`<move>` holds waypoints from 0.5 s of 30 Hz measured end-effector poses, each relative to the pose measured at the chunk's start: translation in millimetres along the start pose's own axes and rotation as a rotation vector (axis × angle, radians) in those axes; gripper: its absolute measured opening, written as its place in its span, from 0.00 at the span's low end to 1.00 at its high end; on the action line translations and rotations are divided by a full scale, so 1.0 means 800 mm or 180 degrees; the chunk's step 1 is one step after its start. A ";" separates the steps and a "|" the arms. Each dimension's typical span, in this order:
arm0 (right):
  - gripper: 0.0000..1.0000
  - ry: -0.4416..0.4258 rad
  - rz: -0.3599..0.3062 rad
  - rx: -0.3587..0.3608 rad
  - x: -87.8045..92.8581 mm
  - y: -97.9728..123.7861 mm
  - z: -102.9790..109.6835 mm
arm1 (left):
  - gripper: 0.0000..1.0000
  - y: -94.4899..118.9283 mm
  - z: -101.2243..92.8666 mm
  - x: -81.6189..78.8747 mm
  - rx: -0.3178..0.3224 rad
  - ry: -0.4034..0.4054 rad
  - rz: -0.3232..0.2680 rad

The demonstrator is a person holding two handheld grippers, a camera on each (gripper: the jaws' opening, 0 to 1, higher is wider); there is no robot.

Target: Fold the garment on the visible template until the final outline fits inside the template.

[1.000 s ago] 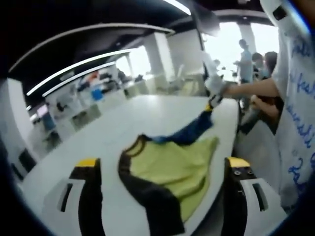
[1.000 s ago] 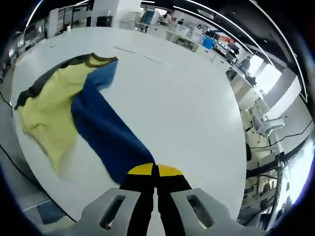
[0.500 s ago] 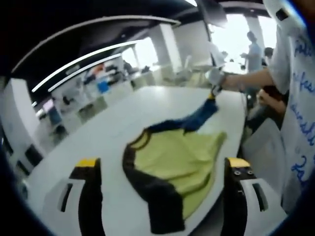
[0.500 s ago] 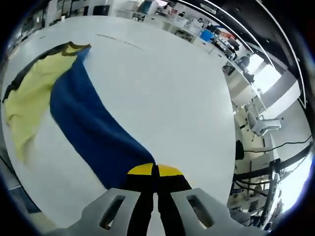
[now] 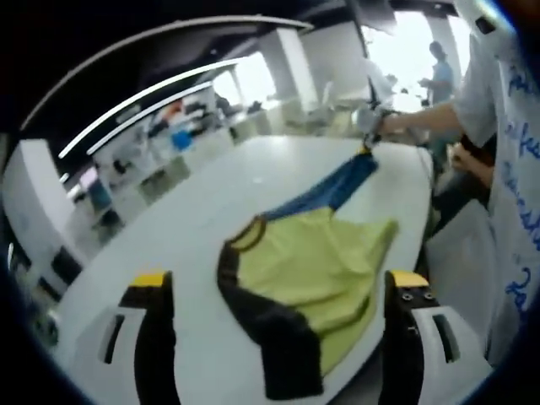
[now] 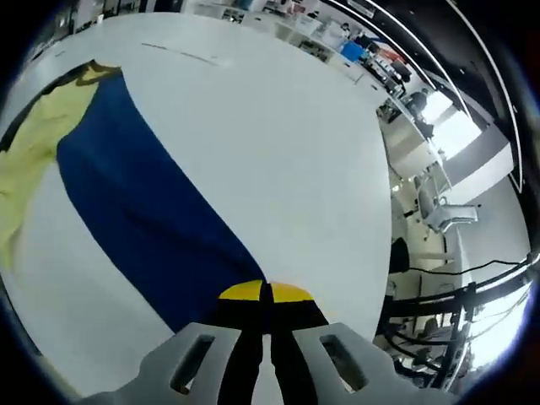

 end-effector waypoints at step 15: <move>0.13 -0.0009 -0.0033 0.0003 0.005 -0.019 -0.021 | 0.99 -0.004 -0.003 -0.003 -0.0027 0.0030 0.0077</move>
Point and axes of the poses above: the point that each gripper's makers call its tool centre point, and the gripper's own axes: y roughly backward along the fingers, z roughly to its left, x roughly out of its underside, the point moved 7 cm from there along y, roughly backward along the fingers, and after that the axes turned 8 degrees about -x, right-handed, at the moved point
